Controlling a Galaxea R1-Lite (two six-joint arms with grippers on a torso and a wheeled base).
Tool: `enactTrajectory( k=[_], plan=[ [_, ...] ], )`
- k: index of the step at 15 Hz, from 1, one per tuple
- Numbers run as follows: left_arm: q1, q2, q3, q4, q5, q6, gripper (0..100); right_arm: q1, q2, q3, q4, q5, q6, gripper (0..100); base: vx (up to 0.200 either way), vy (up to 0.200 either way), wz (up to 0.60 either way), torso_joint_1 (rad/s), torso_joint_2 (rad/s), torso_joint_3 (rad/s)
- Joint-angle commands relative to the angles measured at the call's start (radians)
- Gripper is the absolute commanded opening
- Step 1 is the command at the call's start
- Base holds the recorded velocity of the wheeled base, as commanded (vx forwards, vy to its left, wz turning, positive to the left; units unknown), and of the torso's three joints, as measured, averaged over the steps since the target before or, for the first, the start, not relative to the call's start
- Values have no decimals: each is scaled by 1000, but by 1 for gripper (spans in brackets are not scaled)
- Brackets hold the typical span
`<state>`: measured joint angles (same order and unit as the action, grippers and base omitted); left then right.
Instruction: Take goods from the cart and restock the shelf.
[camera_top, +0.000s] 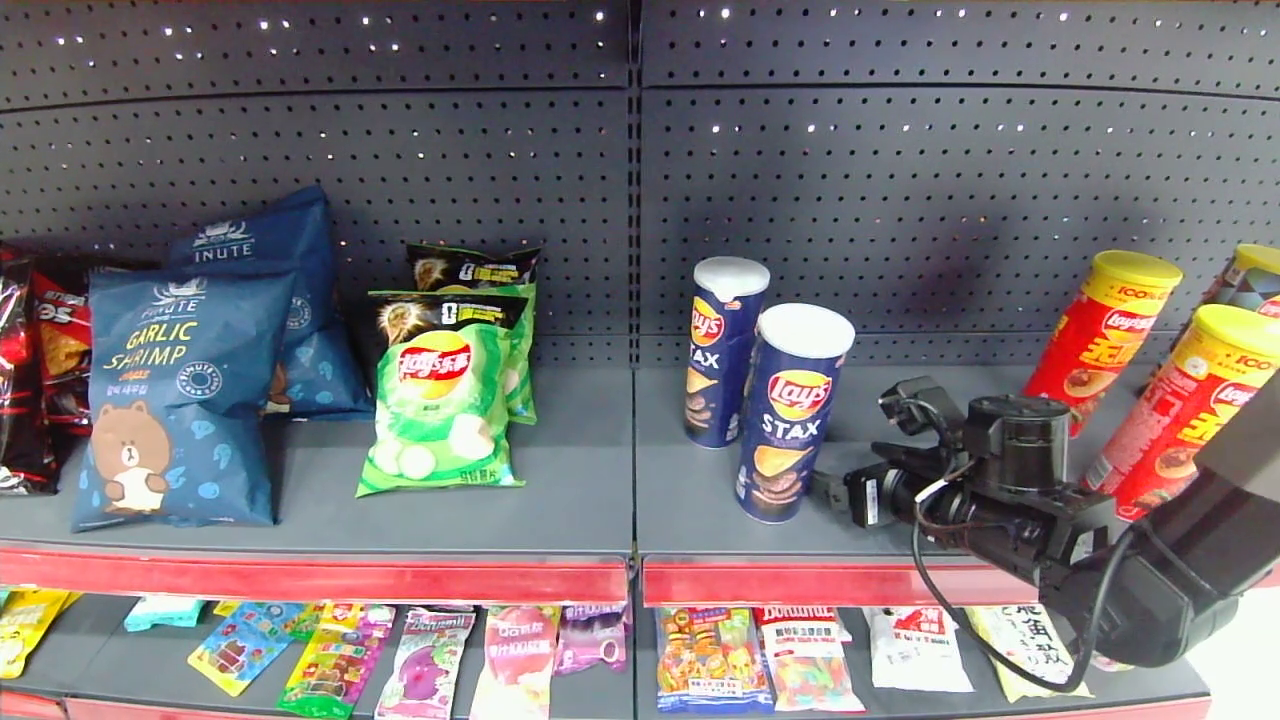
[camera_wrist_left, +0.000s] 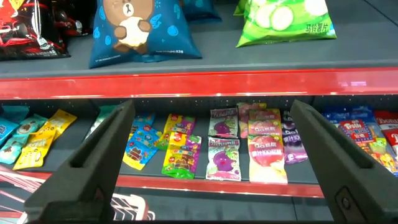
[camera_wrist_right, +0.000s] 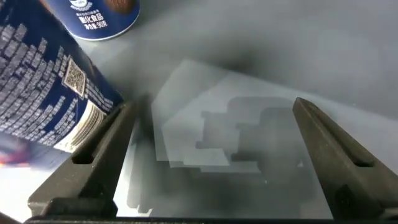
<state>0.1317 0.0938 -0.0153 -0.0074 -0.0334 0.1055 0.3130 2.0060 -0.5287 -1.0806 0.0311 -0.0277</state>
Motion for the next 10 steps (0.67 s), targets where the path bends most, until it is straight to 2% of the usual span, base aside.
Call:
enactTrajectory(
  k=[1,10],
  plan=[
    [0,3,0,0,1,0,100,3,8,-11,1,1,0,100,0,0,0,0,0,0],
    [0,3,0,0,0,0,100,20,13,-40,1,1,-1,100,0,0,0,0,0,0]
  ],
)
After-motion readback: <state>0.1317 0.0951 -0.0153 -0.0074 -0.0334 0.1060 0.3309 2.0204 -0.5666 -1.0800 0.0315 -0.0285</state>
